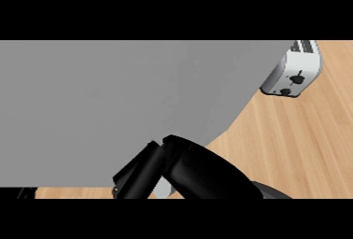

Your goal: Pick up the wine, place it into the cabinet and close the cabinet

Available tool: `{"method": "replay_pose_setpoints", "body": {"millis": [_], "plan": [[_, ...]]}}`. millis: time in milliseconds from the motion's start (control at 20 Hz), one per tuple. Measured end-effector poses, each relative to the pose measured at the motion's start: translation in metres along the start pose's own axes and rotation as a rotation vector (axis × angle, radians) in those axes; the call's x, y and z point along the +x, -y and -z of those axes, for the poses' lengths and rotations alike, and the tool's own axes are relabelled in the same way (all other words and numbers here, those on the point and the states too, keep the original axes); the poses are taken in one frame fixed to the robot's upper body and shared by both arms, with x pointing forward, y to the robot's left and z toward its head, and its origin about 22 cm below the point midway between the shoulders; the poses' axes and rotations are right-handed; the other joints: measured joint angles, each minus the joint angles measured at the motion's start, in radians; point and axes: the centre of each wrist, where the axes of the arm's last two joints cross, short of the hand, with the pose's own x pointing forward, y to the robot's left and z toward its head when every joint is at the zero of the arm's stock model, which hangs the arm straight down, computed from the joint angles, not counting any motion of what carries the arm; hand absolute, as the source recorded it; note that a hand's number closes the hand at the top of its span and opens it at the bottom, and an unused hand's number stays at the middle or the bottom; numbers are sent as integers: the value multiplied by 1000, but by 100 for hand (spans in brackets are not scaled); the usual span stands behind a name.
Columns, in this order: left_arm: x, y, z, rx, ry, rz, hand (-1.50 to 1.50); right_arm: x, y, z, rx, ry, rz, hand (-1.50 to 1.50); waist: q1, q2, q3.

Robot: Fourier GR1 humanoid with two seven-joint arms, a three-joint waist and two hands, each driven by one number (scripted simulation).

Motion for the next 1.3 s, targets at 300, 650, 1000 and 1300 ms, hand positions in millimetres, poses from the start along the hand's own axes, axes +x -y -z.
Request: {"method": "replay_pose_setpoints", "body": {"millis": [300,650,1000,1300], "plan": [[1,-13,3,5,1,-4,150,-2,9,35,-37,12,44,150,-4,0,0],[-2,-17,-2,5,5,7,150,-22,36,63,-107,0,101,150,-4,-2,-1],[1,-12,-3,-2,-2,19,150,-44,65,70,-155,-17,115,150,-6,-7,-3],[4,-13,-2,-5,-3,22,150,-57,90,76,-162,0,103,150,3,-19,-8]]}}
